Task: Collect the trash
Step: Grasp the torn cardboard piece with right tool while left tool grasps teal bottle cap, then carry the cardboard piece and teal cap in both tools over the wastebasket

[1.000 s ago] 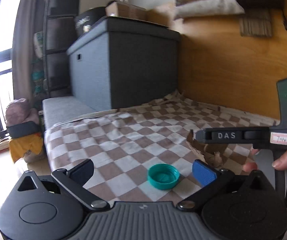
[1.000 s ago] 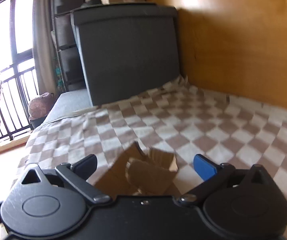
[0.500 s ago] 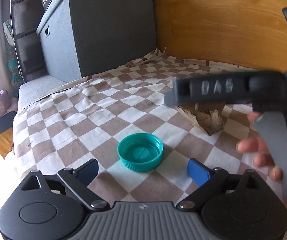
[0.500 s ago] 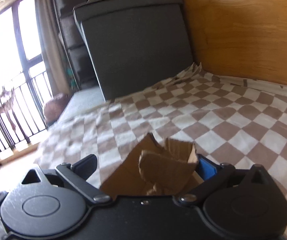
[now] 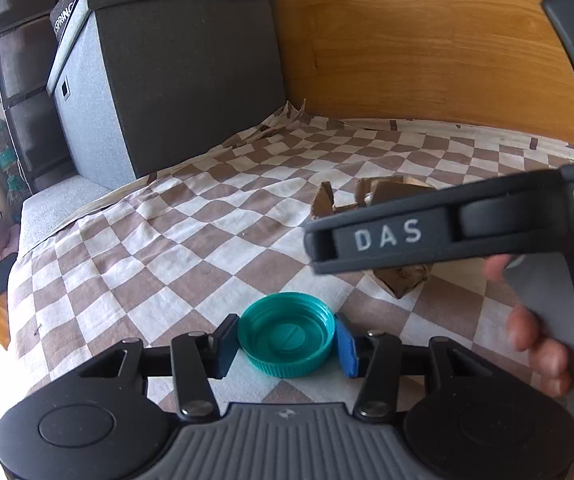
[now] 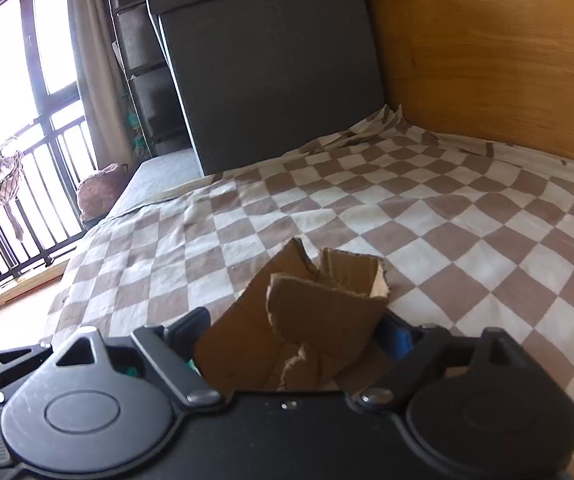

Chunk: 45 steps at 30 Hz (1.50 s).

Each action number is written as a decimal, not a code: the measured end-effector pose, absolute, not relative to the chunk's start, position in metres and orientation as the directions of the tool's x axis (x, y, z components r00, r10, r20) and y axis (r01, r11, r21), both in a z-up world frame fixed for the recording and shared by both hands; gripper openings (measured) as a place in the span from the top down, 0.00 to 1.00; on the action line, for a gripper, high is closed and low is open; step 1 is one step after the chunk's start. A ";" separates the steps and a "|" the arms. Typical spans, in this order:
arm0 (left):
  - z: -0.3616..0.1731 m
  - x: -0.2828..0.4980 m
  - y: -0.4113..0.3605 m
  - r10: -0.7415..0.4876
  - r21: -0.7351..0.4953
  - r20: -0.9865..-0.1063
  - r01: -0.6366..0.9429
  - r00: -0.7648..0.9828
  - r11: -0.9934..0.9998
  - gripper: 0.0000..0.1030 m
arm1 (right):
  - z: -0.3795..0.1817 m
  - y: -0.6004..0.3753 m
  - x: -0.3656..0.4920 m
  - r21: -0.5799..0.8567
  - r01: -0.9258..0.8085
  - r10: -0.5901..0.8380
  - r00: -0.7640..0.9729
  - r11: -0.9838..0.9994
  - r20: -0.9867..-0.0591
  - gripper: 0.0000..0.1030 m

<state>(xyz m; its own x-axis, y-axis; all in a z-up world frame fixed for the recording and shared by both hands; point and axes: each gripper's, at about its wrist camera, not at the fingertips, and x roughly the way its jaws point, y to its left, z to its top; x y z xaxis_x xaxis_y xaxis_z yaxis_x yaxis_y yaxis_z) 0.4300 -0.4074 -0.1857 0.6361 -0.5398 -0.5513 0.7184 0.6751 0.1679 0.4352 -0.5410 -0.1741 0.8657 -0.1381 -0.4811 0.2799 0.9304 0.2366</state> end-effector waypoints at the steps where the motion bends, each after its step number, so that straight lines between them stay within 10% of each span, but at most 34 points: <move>1: -0.186 0.430 -0.407 -0.540 0.168 -0.551 0.718 0.636 0.675 0.51 | -0.173 -0.541 0.434 0.238 0.281 -0.140 0.868 0.930 -0.476 0.25; 11: -0.179 0.428 -0.399 -0.512 0.129 -0.555 0.676 0.655 0.725 0.51 | -0.169 -0.547 0.426 0.244 0.271 -0.136 0.878 0.931 -0.459 0.47; 45: -0.119 0.396 -0.209 -0.273 0.007 -0.449 0.309 0.851 0.951 0.51 | -0.125 -0.428 0.407 0.270 -0.102 0.190 0.927 0.957 -0.323 0.47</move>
<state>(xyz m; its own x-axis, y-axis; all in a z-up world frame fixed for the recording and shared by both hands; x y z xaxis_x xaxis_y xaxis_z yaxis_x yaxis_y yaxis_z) 0.3960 -0.2088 -0.1192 0.8510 -0.2727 -0.4488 0.3087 0.9511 0.0073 0.4067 -0.4280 -0.1248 0.9273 0.1898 -0.3226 -0.1019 0.9573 0.2705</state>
